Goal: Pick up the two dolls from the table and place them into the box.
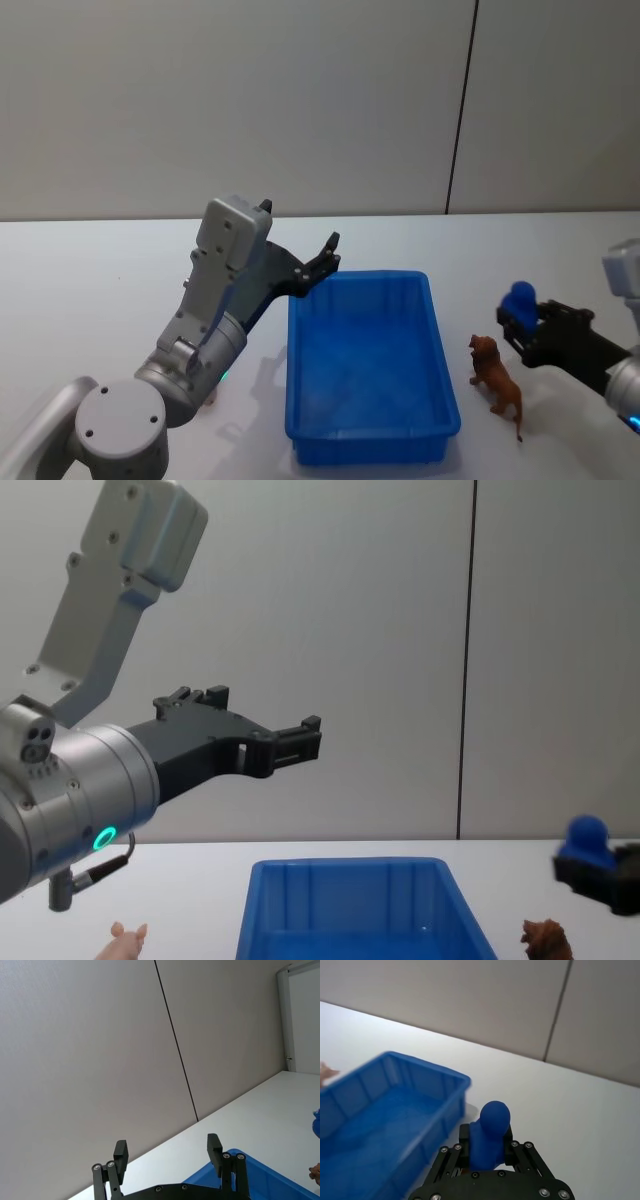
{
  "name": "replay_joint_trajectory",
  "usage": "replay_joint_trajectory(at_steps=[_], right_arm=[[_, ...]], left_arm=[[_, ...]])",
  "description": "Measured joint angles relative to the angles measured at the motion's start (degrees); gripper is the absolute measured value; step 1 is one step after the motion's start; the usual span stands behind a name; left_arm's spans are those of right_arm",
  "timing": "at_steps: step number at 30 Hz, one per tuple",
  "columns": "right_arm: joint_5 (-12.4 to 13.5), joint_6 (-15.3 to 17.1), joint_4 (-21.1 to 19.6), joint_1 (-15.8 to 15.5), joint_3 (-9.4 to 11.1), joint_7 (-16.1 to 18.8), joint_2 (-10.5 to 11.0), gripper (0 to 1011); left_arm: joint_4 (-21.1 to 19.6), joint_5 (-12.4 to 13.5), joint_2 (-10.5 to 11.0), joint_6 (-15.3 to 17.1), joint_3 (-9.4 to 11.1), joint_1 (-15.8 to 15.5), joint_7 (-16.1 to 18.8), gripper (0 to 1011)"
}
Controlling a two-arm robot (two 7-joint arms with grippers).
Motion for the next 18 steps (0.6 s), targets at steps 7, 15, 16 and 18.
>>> replay_joint_trajectory(at_steps=[7, 15, 16, 18], right_arm=[[-1.2, -0.46, -1.54, 0.95, -1.61, 3.28, -1.35, 318], [-3.39, -0.51, -1.91, 2.14, -4.21, 6.95, -3.69, 279], [-4.0, -0.5, -1.79, 2.38, -4.83, 7.74, -4.23, 274], [-4.5, -0.49, -1.6, 2.58, -5.45, 8.37, -4.75, 264]], left_arm=[[0.0, 0.0, 0.0, 0.0, 0.0, 0.0, 0.0, 1001], [0.0, 0.0, 0.0, 0.0, 0.0, 0.0, 0.0, 1001], [0.0, 0.0, 0.0, 0.0, 0.0, 0.0, 0.0, 1001], [0.0, 0.0, 0.0, 0.0, 0.0, 0.0, 0.0, 1001]])
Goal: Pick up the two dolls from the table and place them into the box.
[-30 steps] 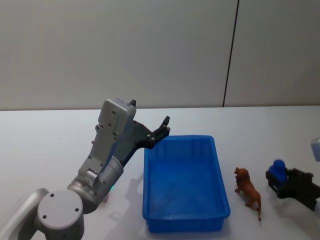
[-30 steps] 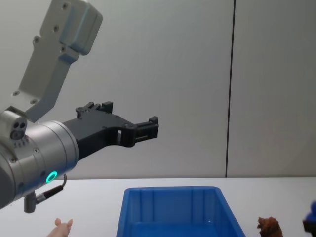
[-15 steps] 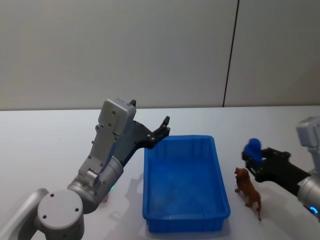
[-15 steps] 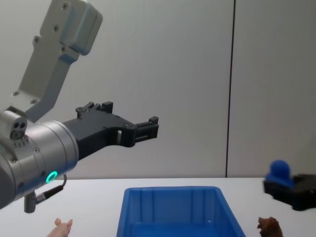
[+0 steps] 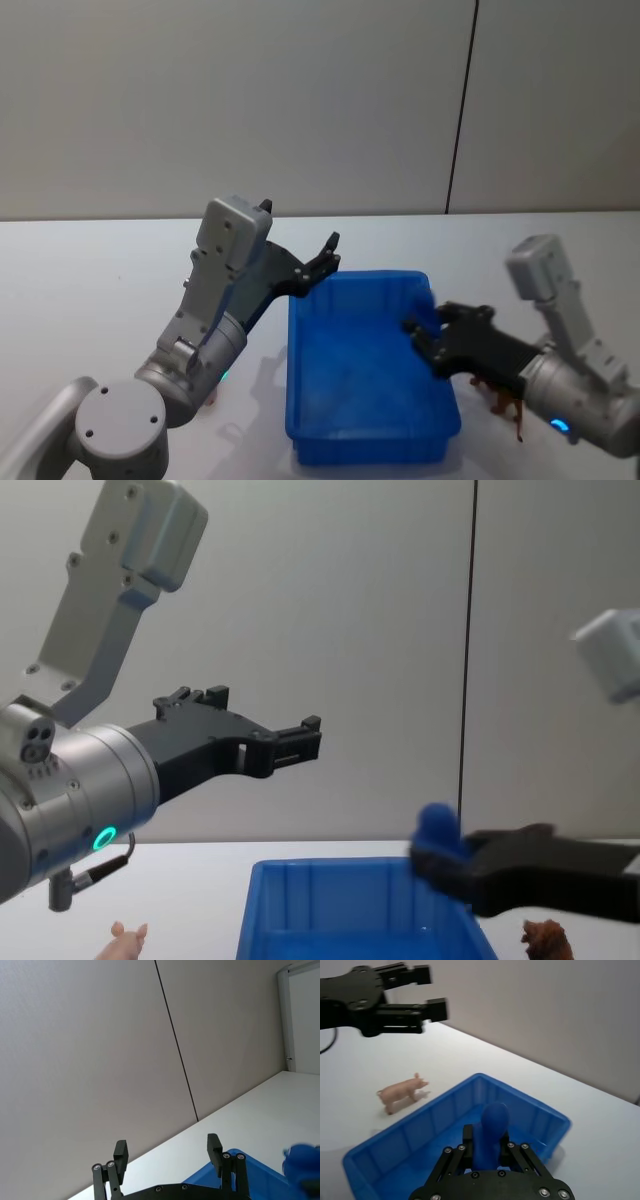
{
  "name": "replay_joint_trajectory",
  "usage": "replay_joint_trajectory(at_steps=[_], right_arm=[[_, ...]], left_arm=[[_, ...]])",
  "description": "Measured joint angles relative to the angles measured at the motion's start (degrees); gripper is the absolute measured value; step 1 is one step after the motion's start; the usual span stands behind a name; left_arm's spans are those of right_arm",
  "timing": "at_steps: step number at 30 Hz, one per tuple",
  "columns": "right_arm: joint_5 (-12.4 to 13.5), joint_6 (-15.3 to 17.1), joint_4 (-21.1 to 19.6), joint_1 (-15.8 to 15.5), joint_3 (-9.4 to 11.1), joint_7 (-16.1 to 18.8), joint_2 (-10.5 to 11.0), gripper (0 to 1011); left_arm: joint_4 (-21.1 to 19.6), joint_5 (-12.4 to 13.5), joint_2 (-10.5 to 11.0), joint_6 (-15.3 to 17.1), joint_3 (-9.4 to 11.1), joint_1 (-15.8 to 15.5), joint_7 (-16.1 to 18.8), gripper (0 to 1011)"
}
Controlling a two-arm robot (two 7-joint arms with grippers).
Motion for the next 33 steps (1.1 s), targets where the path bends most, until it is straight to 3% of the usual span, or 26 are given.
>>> replay_joint_trajectory(at_steps=[5, 10, 23, 26, 33], right_arm=[[-1.52, 0.02, 0.67, 0.52, -1.85, 1.94, -1.52, 359], [-2.57, 0.01, 1.15, 0.82, -3.13, 3.03, -2.46, 568], [-3.08, -0.38, 1.03, 0.49, -3.5, 2.37, -2.13, 955], [-2.46, -0.45, 0.37, -0.12, -2.96, 1.25, -1.34, 1007], [-0.64, -0.34, -1.36, -1.96, -1.58, -1.44, 0.85, 1007]], left_arm=[[0.0, 0.0, 0.0, 0.0, 0.0, 0.0, 0.0, 1001], [0.0, 0.0, 0.0, 0.0, 0.0, 0.0, 0.0, 1001], [0.0, 0.0, 0.0, 0.0, 0.0, 0.0, 0.0, 1001], [0.0, 0.0, 0.0, 0.0, 0.0, 0.0, 0.0, 1001], [0.0, 0.0, 0.0, 0.0, 0.0, 0.0, 0.0, 1001]])
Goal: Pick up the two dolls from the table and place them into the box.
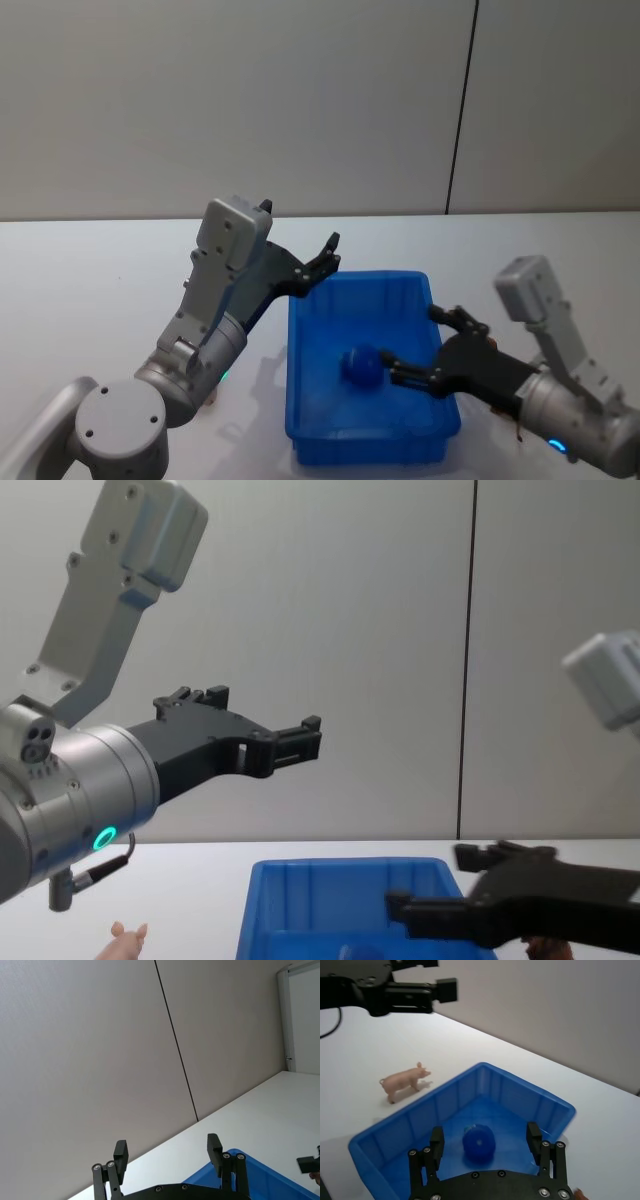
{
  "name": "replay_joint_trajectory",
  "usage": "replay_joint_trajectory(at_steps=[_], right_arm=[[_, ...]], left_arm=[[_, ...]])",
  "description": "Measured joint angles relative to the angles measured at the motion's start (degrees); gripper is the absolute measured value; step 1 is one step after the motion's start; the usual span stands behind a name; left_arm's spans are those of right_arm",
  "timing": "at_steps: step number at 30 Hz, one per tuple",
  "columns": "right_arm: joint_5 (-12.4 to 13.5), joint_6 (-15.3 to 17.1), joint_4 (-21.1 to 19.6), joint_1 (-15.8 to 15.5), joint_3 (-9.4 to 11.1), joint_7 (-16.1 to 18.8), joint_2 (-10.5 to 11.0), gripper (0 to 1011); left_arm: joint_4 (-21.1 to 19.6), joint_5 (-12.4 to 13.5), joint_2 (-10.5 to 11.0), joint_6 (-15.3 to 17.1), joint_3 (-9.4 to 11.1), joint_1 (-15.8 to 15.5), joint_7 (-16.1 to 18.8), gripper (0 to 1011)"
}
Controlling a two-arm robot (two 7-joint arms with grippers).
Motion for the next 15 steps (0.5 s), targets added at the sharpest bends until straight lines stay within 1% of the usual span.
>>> replay_joint_trajectory(at_steps=[2, 6, 9, 12, 13, 15], right_arm=[[0.89, 0.2, -0.68, -0.91, 0.61, -1.13, 0.98, 1007], [1.95, 0.53, -1.45, -2.1, 1.28, -2.5, 2.18, 1007], [3.11, 0.93, -2.46, -3.81, 2.19, -4.07, 3.78, 1007], [3.8, 1.26, -3.03, -4.87, 2.73, -5.2, 4.77, 1007], [3.8, 1.26, -3.03, -4.87, 2.73, -5.2, 4.77, 1007], [4.27, 1.64, -3.47, -5.79, 3.14, -5.98, 5.65, 1007]], left_arm=[[0.0, 0.0, 0.0, 0.0, 0.0, 0.0, 0.0, 1001], [0.0, 0.0, 0.0, 0.0, 0.0, 0.0, 0.0, 1001], [0.0, 0.0, 0.0, 0.0, 0.0, 0.0, 0.0, 1001], [0.0, 0.0, 0.0, 0.0, 0.0, 0.0, 0.0, 1001], [0.0, 0.0, 0.0, 0.0, 0.0, 0.0, 0.0, 1001], [0.0, 0.0, 0.0, 0.0, 0.0, 0.0, 0.0, 1001]])
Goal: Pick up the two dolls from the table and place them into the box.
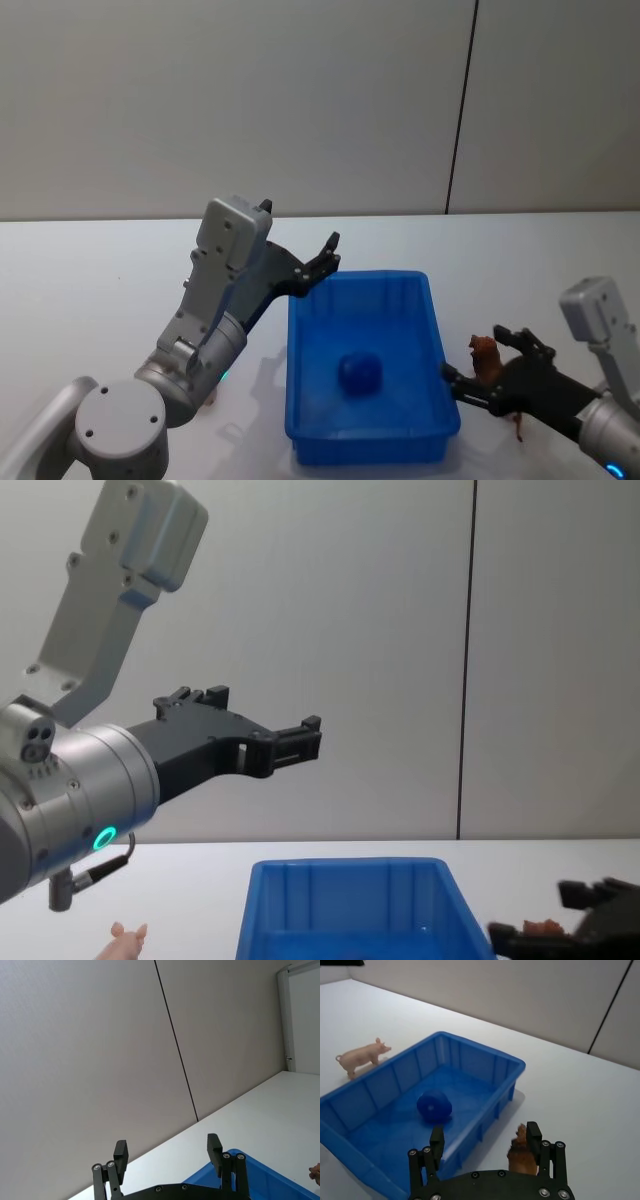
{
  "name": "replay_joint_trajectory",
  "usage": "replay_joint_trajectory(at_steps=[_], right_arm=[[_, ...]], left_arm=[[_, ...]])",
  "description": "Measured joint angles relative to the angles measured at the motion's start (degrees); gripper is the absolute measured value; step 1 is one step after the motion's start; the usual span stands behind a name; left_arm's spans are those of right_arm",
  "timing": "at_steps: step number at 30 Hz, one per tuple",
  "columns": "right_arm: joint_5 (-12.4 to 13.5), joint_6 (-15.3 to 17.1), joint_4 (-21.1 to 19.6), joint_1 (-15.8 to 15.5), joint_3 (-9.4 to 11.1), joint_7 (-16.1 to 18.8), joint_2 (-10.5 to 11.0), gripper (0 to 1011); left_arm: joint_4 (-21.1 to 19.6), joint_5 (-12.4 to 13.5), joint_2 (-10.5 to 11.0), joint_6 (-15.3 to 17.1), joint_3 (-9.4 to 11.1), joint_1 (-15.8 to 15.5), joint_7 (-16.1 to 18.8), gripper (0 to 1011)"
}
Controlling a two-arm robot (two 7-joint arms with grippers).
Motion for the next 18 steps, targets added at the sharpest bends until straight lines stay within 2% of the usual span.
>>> replay_joint_trajectory(at_steps=[10, 18], right_arm=[[1.11, 2.02, -0.31, -1.55, 0.73, -1.07, 1.57, 1007], [1.63, 4.09, 1.6, -1.04, 0.91, -1.08, 1.57, 1007]], left_arm=[[0.0, 0.0, 0.0, 0.0, 0.0, 0.0, 0.0, 1001], [0.0, 0.0, 0.0, 0.0, 0.0, 0.0, 0.0, 1001]])
